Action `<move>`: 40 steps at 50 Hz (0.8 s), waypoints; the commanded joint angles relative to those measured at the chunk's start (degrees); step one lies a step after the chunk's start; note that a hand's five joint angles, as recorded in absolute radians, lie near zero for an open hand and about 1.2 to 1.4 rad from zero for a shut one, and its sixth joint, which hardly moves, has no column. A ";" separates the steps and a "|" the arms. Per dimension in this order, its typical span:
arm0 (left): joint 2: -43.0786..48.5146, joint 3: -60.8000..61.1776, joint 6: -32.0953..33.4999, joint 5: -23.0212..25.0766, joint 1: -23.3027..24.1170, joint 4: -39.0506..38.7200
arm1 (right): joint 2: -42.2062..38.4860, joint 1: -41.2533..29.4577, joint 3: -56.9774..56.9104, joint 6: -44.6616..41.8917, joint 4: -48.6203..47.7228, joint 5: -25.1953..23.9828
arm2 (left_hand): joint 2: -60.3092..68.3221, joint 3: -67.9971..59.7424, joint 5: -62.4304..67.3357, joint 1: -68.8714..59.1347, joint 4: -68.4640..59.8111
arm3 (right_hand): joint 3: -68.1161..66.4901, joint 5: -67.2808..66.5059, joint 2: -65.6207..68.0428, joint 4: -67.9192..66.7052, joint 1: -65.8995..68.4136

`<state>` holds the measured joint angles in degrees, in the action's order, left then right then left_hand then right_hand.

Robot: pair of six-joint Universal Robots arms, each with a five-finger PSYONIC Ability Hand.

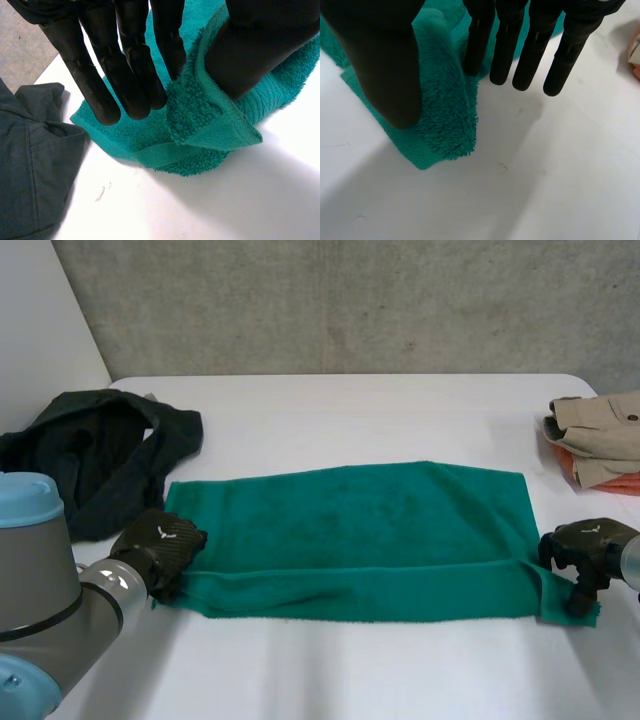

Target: Fold the laundry.

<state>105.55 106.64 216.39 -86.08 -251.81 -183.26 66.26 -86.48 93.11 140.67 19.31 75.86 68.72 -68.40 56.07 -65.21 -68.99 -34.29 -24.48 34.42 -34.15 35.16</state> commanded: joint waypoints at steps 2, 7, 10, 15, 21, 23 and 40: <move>-0.61 0.59 0.00 -0.05 -0.17 0.18 | -1.57 -0.27 0.67 2.93 -5.68 3.50 | 11.28 -11.60 13.93 -14.79 -11.01 | -5.06 -4.88 4.94 -5.21 4.19; -2.19 1.11 0.00 -0.05 -0.17 0.18 | 0.79 -0.18 0.23 7.94 -5.33 3.15 | 11.28 -11.60 13.93 -14.79 -11.01 | 1.15 1.34 -1.28 1.01 -2.02; -3.68 1.29 0.00 -0.05 -0.17 0.18 | 6.41 -0.09 0.67 12.16 -5.25 3.06 | 11.28 -11.60 13.93 -14.79 -11.01 | 1.67 1.85 -1.79 1.52 -2.54; -6.06 1.20 -0.09 0.21 -0.09 -0.08 | 11.61 -0.35 2.42 20.24 -5.07 3.42 | 11.28 -11.60 13.93 -14.79 -11.01 | 6.03 6.22 -6.16 5.89 -6.90; -6.24 0.76 -0.09 0.30 -0.09 -0.35 | 18.20 -2.11 8.48 29.21 -6.21 3.06 | 11.28 -11.60 13.93 -14.79 -11.01 | 10.25 10.43 -10.37 10.10 -11.12; -6.15 0.68 -0.09 0.30 -0.08 -0.35 | 18.03 -3.51 9.80 30.27 -7.35 3.41 | 11.28 -11.60 13.93 -14.79 -11.01 | 10.58 10.77 -10.71 10.44 -11.45; -5.45 1.11 -0.09 0.39 -0.17 -0.61 | 8.10 -10.02 12.71 29.23 -22.46 18.09 | 11.28 -11.60 13.93 -14.79 -11.01 | 8.90 9.09 -9.03 8.76 -9.77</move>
<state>100.13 107.64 216.30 -85.69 -251.86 -183.75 77.12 -96.00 106.44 171.27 1.25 89.16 68.72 -68.40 56.07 -65.21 -68.99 -24.24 -11.89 24.58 -23.03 25.14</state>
